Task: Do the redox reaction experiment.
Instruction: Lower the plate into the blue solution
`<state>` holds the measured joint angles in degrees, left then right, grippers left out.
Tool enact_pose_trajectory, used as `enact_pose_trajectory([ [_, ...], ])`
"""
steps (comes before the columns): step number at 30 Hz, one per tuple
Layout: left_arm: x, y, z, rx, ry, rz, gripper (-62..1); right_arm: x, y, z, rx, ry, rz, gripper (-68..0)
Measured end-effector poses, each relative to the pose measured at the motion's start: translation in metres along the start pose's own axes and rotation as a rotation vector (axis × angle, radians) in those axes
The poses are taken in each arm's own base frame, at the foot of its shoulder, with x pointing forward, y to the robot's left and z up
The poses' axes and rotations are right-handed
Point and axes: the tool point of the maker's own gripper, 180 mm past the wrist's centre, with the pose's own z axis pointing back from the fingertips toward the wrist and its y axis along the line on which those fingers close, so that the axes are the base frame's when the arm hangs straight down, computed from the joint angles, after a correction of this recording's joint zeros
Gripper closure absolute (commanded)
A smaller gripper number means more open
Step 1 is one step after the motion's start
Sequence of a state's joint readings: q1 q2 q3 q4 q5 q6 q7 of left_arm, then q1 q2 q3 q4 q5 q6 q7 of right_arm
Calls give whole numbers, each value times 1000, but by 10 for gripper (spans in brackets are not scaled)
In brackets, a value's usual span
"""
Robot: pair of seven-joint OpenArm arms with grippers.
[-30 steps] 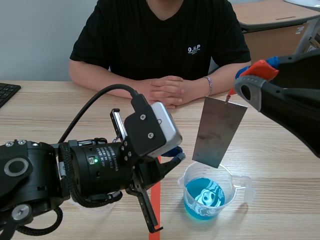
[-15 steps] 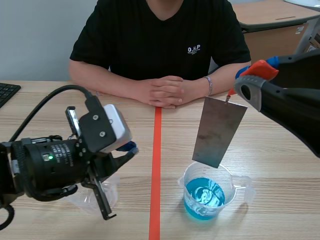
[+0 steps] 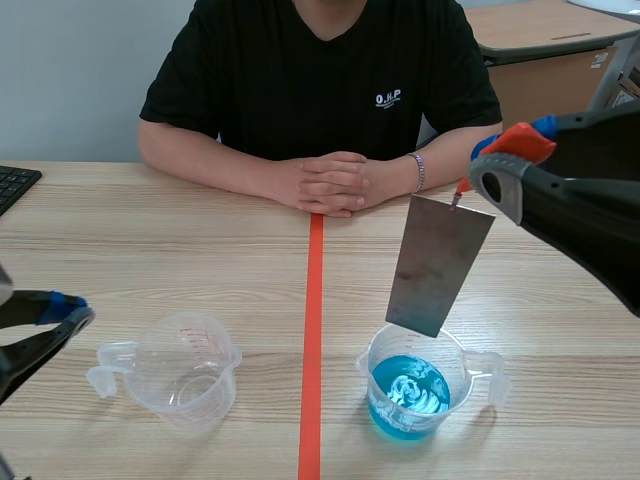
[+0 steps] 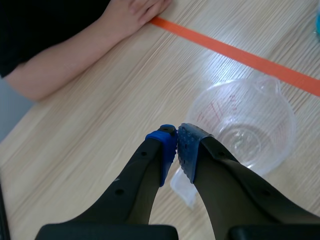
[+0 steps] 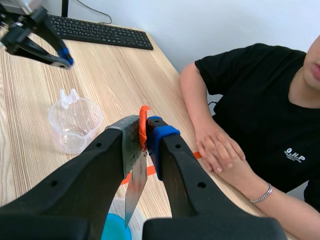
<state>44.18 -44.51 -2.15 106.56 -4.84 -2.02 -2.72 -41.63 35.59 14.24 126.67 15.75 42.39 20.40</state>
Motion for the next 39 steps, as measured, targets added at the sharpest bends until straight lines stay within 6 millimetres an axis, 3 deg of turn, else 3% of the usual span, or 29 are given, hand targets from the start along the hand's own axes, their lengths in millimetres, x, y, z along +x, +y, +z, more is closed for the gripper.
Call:
enact_pose_trajectory([
  [6, -31, -1, 39, 119, 113, 144, -57, -2, 0, 0, 0, 10, 0, -15],
  [16, -66, -44, 79, 208, 278, 389, -57, -7, 10, 3, 15, 26, -47, -15],
  [28, -76, -61, 94, 241, 349, 471, -57, -10, 12, 4, 21, 42, -35, -15],
  [39, -77, -62, 95, 242, 358, 476, -57, -20, 11, 7, 18, 55, -33, -15],
])
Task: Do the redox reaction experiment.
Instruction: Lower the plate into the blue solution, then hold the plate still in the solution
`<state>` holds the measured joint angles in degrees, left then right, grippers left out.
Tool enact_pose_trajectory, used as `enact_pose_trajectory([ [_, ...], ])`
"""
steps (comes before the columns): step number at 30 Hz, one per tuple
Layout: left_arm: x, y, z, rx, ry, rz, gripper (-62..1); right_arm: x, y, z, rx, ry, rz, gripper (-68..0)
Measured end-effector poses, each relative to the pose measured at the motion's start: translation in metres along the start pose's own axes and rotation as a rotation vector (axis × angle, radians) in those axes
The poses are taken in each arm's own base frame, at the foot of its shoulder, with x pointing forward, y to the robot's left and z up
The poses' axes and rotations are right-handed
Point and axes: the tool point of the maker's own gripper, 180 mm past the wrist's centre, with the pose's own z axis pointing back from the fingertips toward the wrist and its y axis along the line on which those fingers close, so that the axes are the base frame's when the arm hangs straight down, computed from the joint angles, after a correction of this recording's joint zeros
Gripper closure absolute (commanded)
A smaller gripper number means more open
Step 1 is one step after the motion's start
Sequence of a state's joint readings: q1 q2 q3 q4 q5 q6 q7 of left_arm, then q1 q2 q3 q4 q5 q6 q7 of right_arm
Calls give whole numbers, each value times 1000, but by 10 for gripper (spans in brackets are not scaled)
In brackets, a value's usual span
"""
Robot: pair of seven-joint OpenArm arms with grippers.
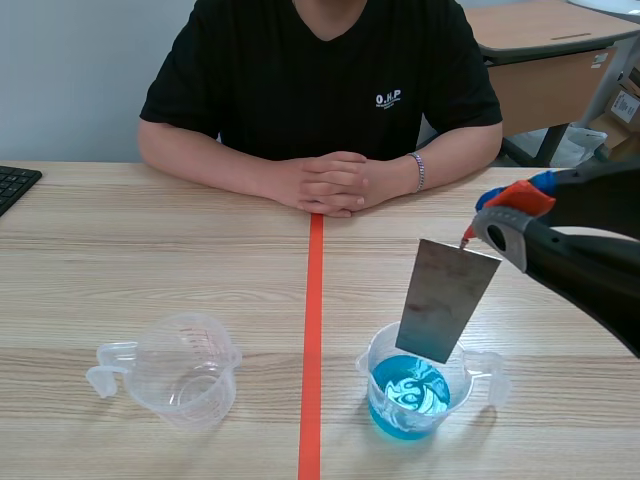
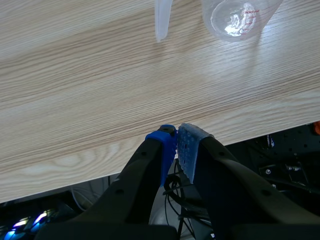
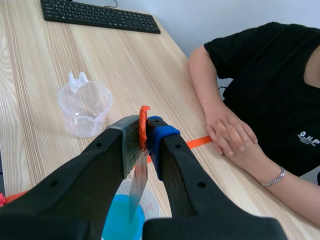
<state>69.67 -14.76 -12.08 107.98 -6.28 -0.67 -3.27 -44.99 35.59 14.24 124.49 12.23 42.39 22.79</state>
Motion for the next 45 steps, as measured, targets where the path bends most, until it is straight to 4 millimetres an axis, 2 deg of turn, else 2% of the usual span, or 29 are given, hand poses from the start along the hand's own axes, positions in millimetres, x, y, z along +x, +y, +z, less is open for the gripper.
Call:
enact_pose_trajectory([
  [13, -7, 0, 0, 1, 21, 1, -57, -23, -3, 0, -3, -2, -27, -15],
  [28, -8, 1, 0, 2, 27, 1, -57, -90, 8, -18, 53, 76, -118, -15],
  [45, -8, 1, 0, 2, 27, 1, -57, -94, 5, -20, 49, 60, -130, -15],
])
